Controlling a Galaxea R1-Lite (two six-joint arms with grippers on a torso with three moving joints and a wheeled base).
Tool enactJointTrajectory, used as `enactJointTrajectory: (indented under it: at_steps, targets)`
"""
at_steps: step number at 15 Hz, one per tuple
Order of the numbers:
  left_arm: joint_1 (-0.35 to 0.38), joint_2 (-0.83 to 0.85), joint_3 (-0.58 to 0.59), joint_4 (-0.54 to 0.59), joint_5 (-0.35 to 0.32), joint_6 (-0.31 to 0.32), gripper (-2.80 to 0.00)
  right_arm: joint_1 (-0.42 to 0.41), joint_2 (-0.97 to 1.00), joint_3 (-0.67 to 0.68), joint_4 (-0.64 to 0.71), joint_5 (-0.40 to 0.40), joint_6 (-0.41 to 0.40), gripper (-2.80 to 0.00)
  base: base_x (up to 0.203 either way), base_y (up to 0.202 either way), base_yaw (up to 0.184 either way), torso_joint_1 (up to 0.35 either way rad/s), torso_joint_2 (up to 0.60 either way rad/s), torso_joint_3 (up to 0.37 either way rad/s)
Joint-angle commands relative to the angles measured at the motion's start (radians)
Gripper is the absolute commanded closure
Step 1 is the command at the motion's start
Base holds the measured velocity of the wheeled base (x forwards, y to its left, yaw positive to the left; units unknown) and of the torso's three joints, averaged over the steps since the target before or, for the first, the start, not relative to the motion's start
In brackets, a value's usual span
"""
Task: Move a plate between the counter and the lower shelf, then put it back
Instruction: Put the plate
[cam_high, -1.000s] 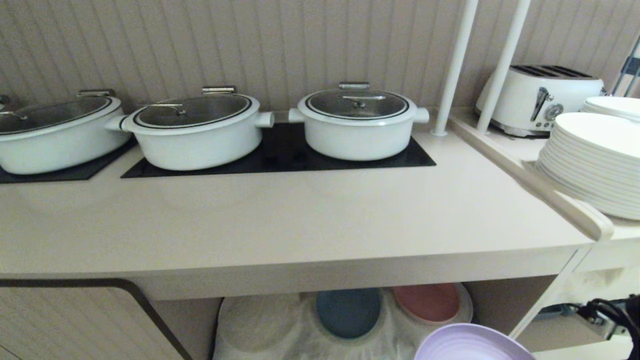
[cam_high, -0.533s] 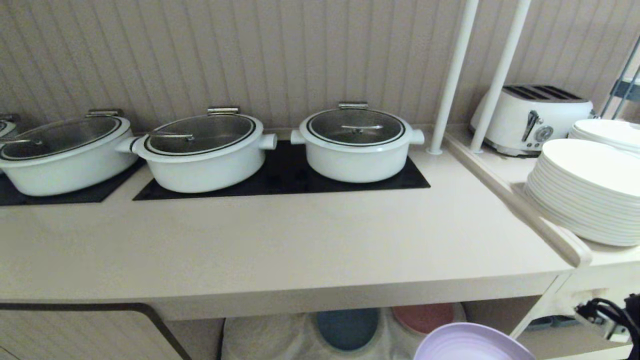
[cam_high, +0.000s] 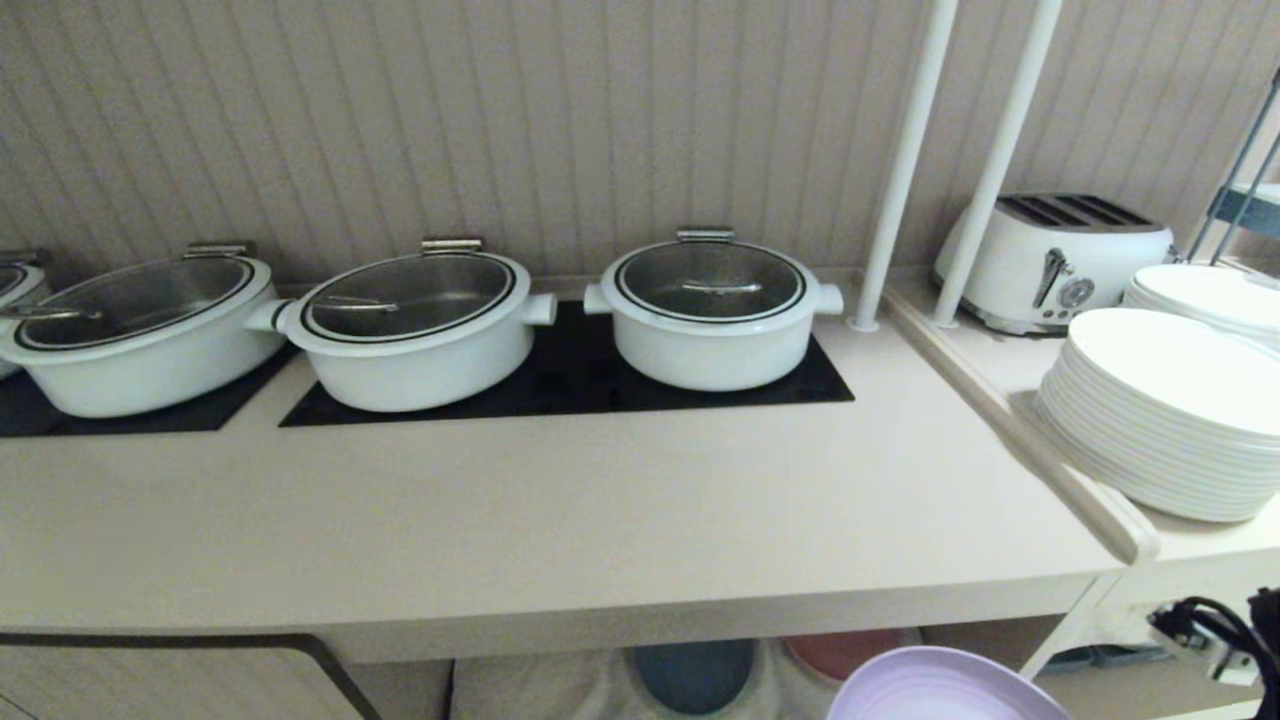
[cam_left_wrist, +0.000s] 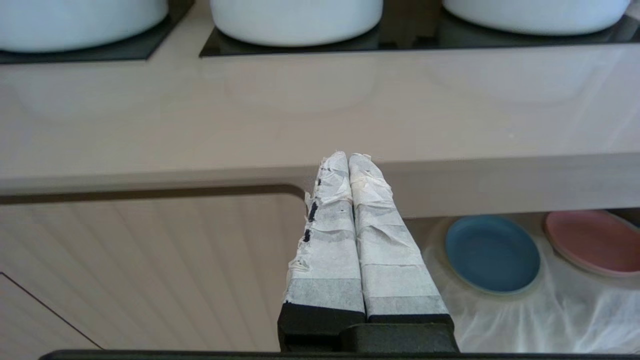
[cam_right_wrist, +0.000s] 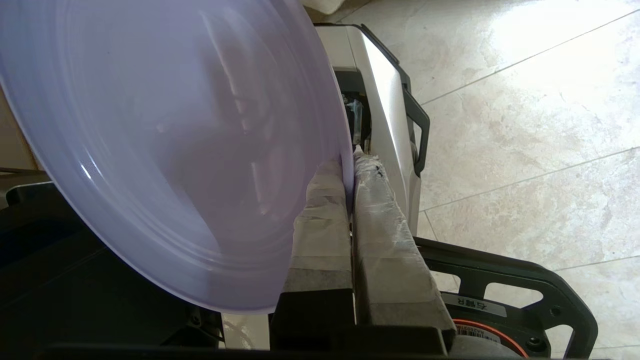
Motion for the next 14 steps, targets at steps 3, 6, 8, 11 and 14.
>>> enactJointTrajectory:
  at_steps: [3, 6, 8, 11, 14]
  targets:
    - [0.000, 0.000, 0.000, 0.000, 0.000, -0.001, 0.00, 0.000, 0.001, 0.001, 0.002, 0.002, 0.002, 0.00, 0.000, 0.000, 0.000, 0.164, -0.32, -0.158]
    - [0.000, 0.000, 0.000, 0.000, 0.000, -0.001, 0.00, 0.001, 0.000, 0.001, 0.002, 0.002, 0.000, 0.00, 0.000, 0.000, 0.000, 0.164, -0.32, -0.154]
    - [0.000, 0.000, 0.000, 0.000, 0.000, -0.001, 0.00, 0.000, 0.000, 0.003, 0.002, 0.002, 0.000, 0.00, 0.000, 0.000, 0.000, 0.157, -0.31, -0.154]
    - [0.000, 0.000, 0.000, 0.000, 0.000, -0.001, 0.00, 0.002, -0.002, 0.004, 0.004, 0.003, 0.000, 0.00, 0.000, 0.000, 0.000, 0.161, -0.31, -0.151]
    - [0.000, 0.000, 0.000, 0.000, 0.000, -0.001, 0.00, 0.002, -0.002, 0.003, 0.004, 0.003, 0.000, 0.00, 0.000, 0.000, 0.000, 0.115, -0.22, -0.106]
